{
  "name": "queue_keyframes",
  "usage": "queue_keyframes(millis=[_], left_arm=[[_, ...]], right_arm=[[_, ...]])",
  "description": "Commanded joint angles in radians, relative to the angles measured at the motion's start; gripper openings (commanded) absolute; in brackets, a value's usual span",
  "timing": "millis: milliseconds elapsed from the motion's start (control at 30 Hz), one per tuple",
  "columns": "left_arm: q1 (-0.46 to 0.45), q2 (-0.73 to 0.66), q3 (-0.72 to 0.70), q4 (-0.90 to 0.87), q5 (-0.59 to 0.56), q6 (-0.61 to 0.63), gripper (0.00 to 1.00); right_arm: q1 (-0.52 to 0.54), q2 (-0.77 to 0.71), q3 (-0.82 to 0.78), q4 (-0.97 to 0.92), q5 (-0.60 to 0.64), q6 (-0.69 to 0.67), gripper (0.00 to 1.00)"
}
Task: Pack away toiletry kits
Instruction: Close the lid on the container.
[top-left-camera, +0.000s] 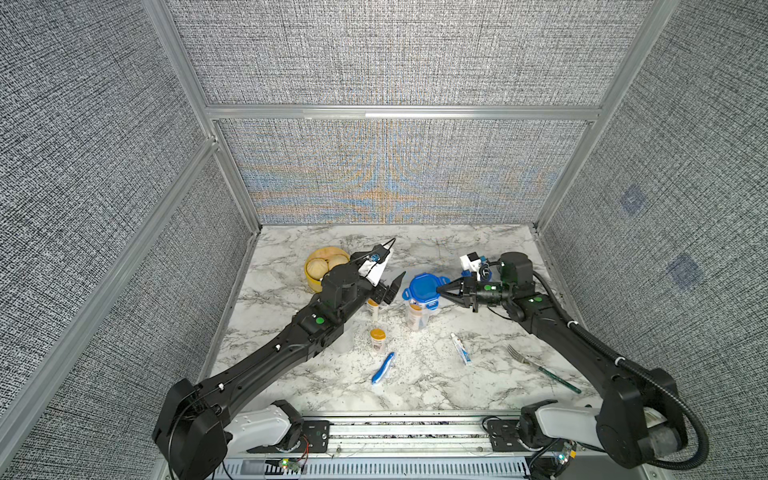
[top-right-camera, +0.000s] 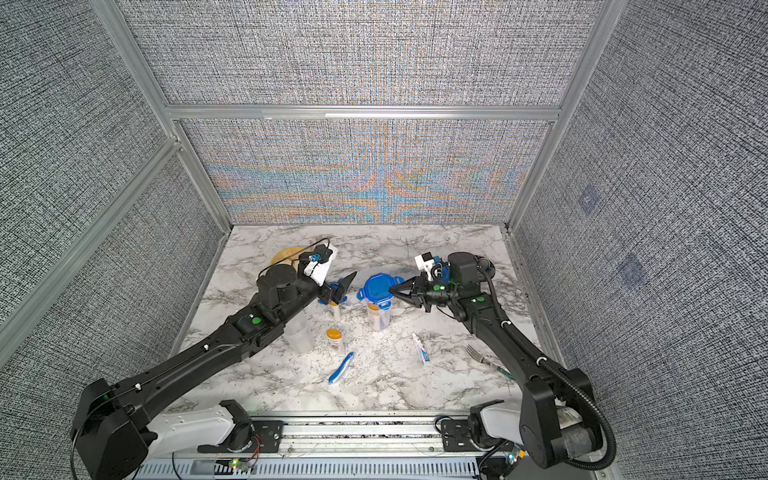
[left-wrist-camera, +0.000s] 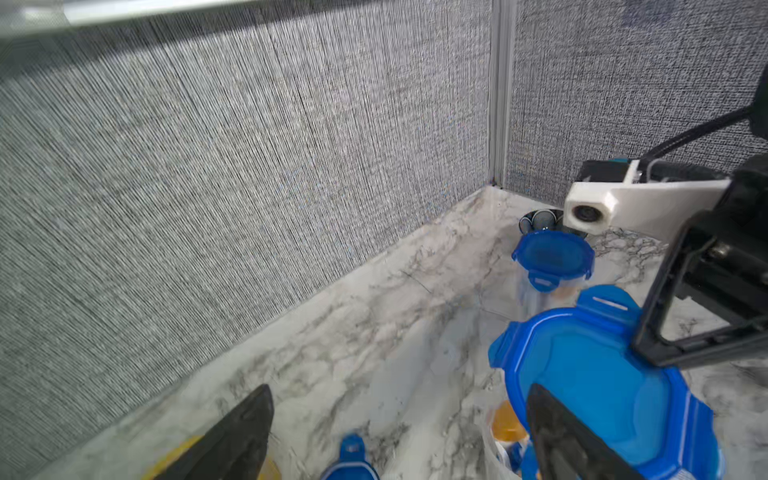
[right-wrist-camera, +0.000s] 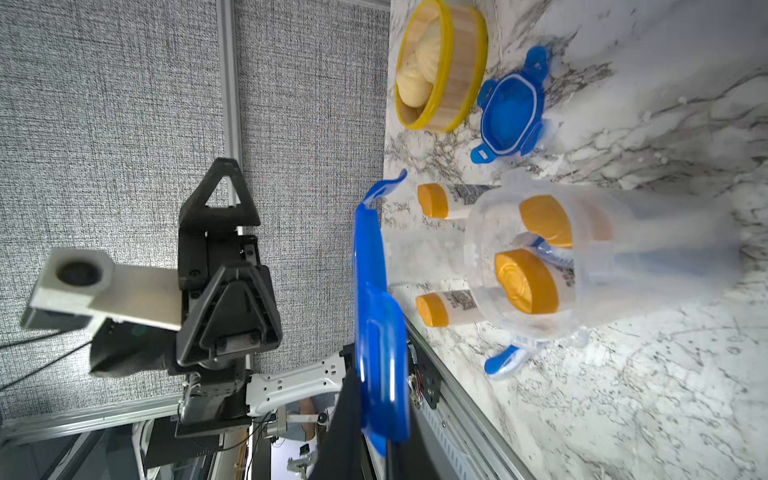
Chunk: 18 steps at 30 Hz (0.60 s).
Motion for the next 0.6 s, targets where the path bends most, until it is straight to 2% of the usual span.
queue_keyframes(millis=[0,267,567], left_arm=[[0.0,0.042,0.028,-0.184,-0.033,-0.11,0.93],[0.0,0.146,0.07,-0.207,-0.012,-0.105,0.91],[0.0,0.237,0.13,-0.222,0.028,-0.106,0.88]], right_arm=[[0.009,0.018,-0.023,0.07,-0.007,0.008,0.0],[0.011,0.099,-0.084,0.244,0.009,0.11,0.0],[0.011,0.151,-0.084,0.266,0.025,0.102,0.0]])
